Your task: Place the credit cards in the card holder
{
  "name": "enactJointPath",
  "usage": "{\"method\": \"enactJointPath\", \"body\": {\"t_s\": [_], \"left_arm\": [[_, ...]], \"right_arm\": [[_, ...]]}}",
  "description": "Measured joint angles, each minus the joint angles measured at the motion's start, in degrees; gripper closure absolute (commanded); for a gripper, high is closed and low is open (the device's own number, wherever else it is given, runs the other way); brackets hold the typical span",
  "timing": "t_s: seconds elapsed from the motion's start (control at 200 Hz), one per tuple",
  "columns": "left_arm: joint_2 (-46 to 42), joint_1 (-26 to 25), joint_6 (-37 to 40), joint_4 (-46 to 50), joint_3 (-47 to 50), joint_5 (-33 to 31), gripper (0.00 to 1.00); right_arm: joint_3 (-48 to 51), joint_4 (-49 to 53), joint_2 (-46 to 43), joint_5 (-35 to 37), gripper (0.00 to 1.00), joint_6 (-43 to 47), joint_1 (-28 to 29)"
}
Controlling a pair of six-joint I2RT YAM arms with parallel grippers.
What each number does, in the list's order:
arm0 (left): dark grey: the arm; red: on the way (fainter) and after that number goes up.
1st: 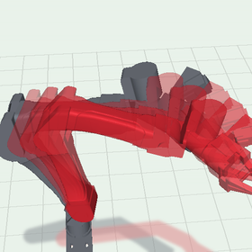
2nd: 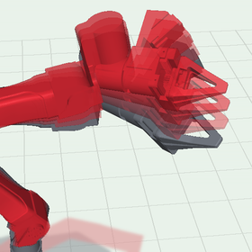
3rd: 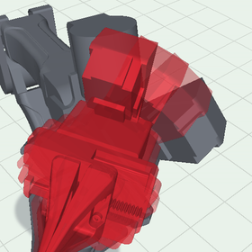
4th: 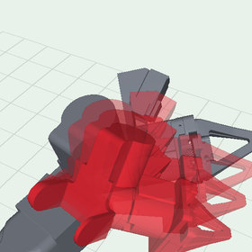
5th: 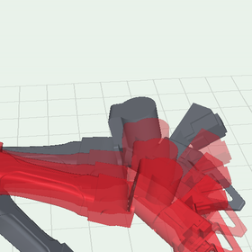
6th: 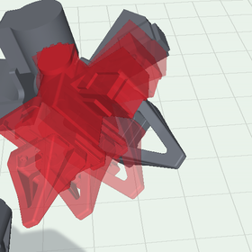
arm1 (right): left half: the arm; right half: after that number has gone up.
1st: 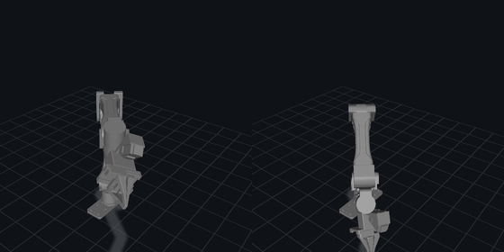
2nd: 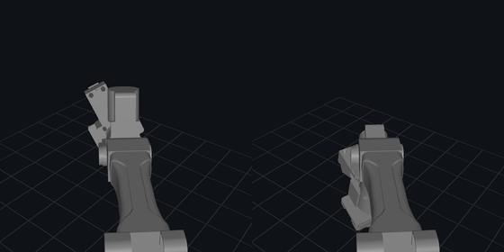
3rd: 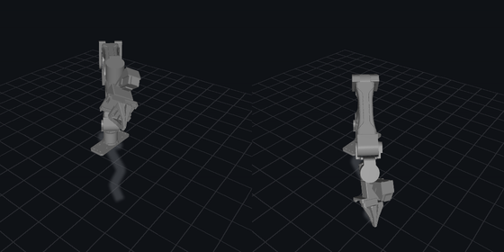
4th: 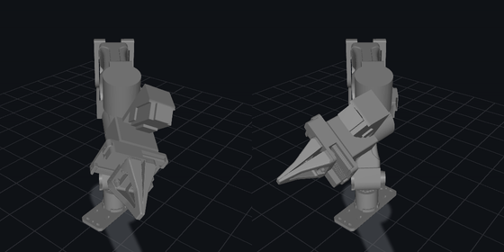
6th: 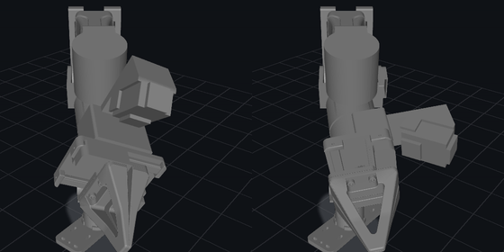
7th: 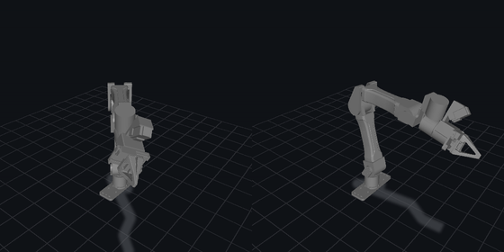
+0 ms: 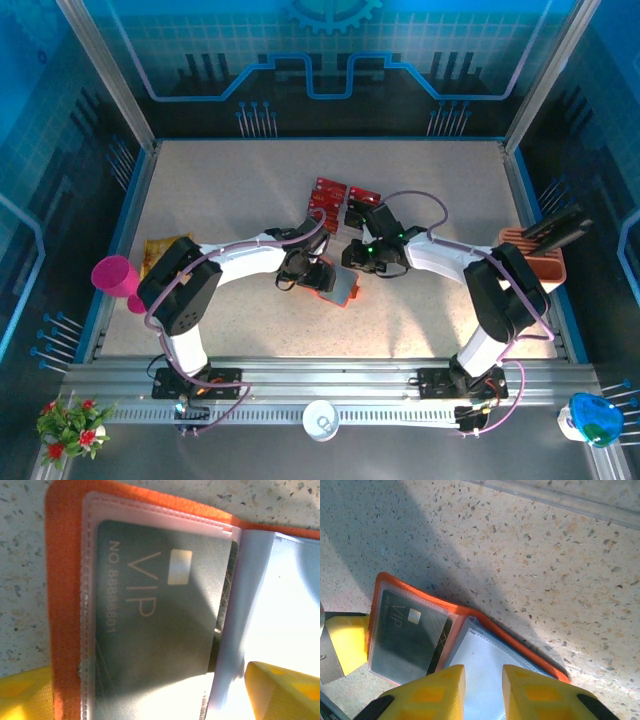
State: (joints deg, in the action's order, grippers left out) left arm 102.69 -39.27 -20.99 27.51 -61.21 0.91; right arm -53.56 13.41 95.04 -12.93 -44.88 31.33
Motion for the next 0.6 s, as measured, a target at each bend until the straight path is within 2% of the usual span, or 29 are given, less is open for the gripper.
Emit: {"method": "enactJointPath", "body": {"t_s": [0.105, 0.365, 0.6], "left_arm": [[-0.13, -0.02, -0.09, -0.22, 0.00, 0.44, 0.01], [-1.38, -0.28, -0.04, 0.72, -0.07, -0.04, 0.01], [-5.73, -0.13, -0.11, 4.07, -3.98, -4.04, 0.01]], "right_arm": [[0.83, -0.02, -0.35, 0.11, 0.69, -0.31, 0.02], [4.17, 3.26, -8.63, 2.84, 0.54, -0.35, 0.26], [7.80, 6.45, -11.74, 4.87, 0.51, -0.13, 2.47]]}}
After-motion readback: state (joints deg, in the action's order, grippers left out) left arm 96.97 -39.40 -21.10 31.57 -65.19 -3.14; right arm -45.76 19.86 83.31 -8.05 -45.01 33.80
